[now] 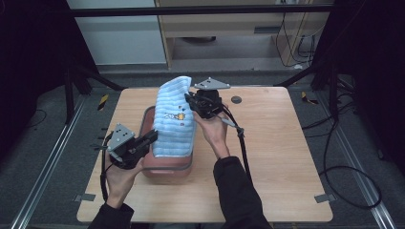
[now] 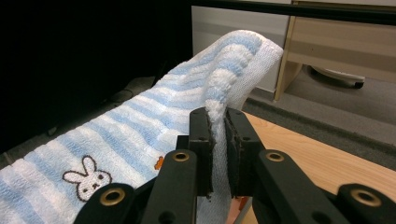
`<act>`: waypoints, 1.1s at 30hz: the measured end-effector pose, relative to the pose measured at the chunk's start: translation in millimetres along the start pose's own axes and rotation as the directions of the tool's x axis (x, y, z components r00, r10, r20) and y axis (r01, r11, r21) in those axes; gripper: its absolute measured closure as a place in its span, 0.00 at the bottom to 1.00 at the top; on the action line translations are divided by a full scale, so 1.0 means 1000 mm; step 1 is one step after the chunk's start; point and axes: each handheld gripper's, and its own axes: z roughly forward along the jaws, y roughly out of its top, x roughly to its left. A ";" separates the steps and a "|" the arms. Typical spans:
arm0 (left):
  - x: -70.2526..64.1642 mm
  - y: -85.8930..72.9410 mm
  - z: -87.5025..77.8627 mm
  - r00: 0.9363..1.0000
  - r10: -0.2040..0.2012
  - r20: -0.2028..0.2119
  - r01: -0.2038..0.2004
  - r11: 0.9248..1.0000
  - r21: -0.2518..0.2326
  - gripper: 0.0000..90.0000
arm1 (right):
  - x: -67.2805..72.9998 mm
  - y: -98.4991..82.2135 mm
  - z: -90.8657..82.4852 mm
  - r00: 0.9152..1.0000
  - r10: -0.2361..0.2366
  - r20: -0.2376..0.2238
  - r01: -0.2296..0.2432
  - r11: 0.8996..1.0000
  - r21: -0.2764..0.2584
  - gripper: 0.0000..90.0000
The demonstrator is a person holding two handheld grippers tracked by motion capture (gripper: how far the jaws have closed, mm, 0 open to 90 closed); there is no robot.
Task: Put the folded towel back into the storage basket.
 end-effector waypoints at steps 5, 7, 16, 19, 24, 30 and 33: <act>0.008 -0.006 0.004 1.000 -0.009 -0.017 0.010 1.000 0.026 0.96 | 0.004 -0.006 0.013 1.000 -0.003 -0.004 0.003 1.000 0.015 0.91; 0.010 -0.009 0.006 1.000 -0.010 -0.022 0.011 0.999 0.037 0.96 | 0.005 -0.009 0.018 1.000 -0.001 -0.004 0.001 1.000 0.023 0.91; 0.018 -0.023 0.015 0.999 -0.017 -0.039 0.021 0.996 0.086 0.96 | 0.007 -0.023 0.034 1.000 0.007 -0.005 -0.007 0.999 0.054 0.91; 0.018 -0.026 0.017 0.999 -0.012 -0.042 0.016 0.995 0.100 0.96 | 0.006 -0.029 0.036 1.000 0.006 -0.002 -0.006 0.998 0.060 0.91; 0.017 -0.032 0.022 0.999 0.001 -0.046 0.004 0.992 0.125 0.96 | 0.006 -0.038 0.042 1.000 0.003 -0.002 -0.003 0.997 0.078 0.91; 0.017 -0.038 0.025 0.999 0.002 -0.047 0.006 0.988 0.155 0.96 | 0.007 -0.049 0.051 1.000 0.002 -0.002 -0.002 0.994 0.106 0.91; 0.016 -0.042 0.027 0.999 -0.024 -0.044 0.031 0.985 0.171 0.96 | 0.008 -0.054 0.056 1.000 0.000 -0.004 0.000 0.993 0.114 0.91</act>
